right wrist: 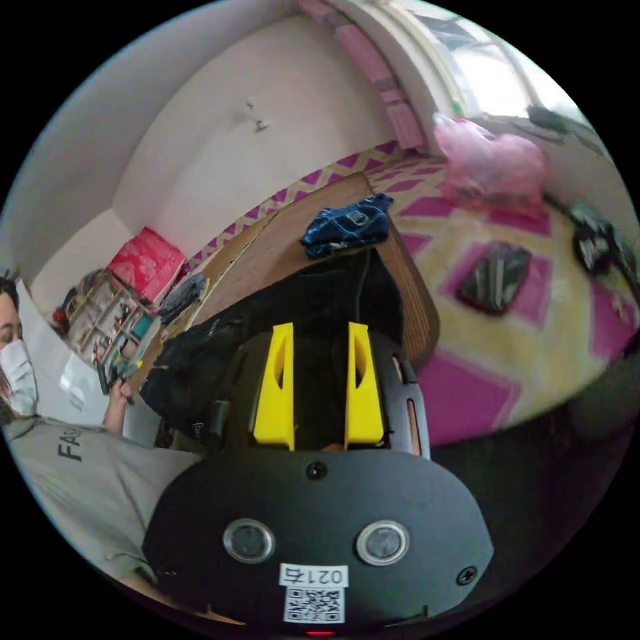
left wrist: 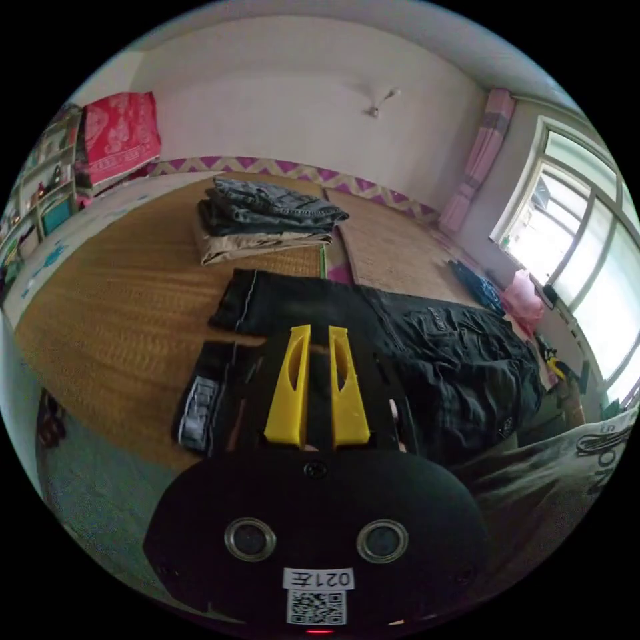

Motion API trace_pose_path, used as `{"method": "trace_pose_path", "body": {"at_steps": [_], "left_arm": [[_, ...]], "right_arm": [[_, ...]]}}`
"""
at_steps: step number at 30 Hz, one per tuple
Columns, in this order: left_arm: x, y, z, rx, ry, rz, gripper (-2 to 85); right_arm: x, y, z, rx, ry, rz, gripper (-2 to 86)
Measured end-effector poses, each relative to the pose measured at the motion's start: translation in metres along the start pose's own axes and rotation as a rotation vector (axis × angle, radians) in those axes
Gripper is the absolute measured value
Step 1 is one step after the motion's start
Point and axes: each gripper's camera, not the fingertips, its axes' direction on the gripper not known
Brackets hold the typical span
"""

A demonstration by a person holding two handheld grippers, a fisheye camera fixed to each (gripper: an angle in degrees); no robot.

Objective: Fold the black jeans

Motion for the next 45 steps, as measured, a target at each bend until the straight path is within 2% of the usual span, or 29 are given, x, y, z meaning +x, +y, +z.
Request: {"method": "trace_pose_path", "body": {"at_steps": [5,9,14,19,25,32,36,45], "left_arm": [[-0.014,0.084,-0.028,-0.003,-0.001,-0.248,8.1],[-0.031,0.125,-0.027,-0.045,0.033,-0.388,8.4],[-0.055,0.169,-0.014,-0.123,0.117,-0.516,8.5],[-0.064,0.186,-0.015,-0.105,0.138,-0.529,8.5],[-0.085,0.190,-0.032,0.014,0.211,-0.573,8.4],[-0.107,0.176,-0.044,0.138,0.238,-0.597,8.1],[-0.118,0.168,-0.041,0.135,0.212,-0.611,7.7],[-0.129,0.161,-0.042,0.199,0.306,-0.627,3.1]], "right_arm": [[0.022,0.062,-0.035,0.063,0.033,0.262,11.8],[0.035,0.074,-0.034,0.044,-0.009,0.365,11.4],[0.056,0.068,-0.017,0.031,-0.230,0.467,10.7],[0.060,0.054,-0.026,0.046,-0.312,0.495,7.4],[0.063,0.042,-0.056,0.083,-0.391,0.498,3.1],[0.061,0.024,-0.071,0.079,-0.386,0.476,4.6],[0.063,0.022,-0.077,0.079,-0.381,0.475,4.7],[0.069,0.030,-0.088,0.068,-0.403,0.485,3.8]]}}
